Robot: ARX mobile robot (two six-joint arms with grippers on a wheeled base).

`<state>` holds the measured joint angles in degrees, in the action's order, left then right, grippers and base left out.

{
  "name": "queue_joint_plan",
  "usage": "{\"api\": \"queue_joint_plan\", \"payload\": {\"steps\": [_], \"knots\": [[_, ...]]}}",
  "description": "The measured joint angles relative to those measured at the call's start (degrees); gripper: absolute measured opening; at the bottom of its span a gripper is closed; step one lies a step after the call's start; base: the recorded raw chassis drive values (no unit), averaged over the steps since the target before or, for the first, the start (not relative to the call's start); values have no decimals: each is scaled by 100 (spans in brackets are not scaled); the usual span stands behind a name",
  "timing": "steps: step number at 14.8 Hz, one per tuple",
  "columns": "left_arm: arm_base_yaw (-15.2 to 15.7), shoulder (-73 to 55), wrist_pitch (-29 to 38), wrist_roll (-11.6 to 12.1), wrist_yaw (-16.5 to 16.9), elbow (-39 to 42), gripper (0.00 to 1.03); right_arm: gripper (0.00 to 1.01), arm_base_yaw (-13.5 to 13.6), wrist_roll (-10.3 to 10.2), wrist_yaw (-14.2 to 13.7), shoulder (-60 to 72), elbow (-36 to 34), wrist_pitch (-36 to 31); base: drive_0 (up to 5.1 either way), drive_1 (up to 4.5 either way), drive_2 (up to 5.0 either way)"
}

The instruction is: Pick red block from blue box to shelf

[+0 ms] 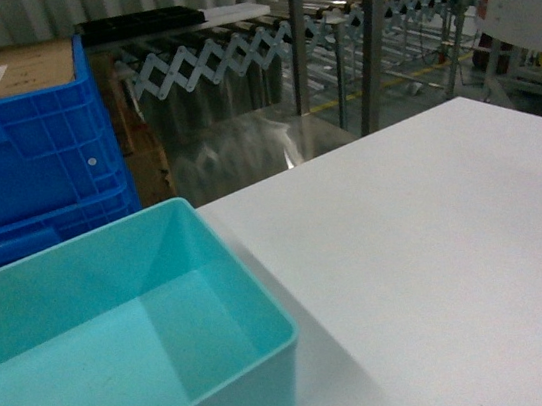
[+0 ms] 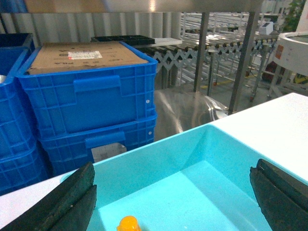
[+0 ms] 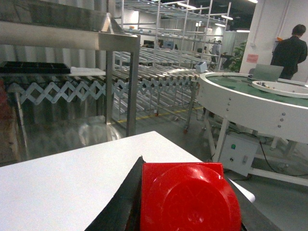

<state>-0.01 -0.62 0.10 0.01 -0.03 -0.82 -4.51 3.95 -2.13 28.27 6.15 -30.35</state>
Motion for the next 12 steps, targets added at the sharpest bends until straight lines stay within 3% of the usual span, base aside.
{"api": "queue_joint_plan", "payload": {"steps": [12], "knots": [[0, 0, -35, 0, 0, 0, 98, 27, 0, 4, 0, 11, 7, 4, -163, -163, -163]]}}
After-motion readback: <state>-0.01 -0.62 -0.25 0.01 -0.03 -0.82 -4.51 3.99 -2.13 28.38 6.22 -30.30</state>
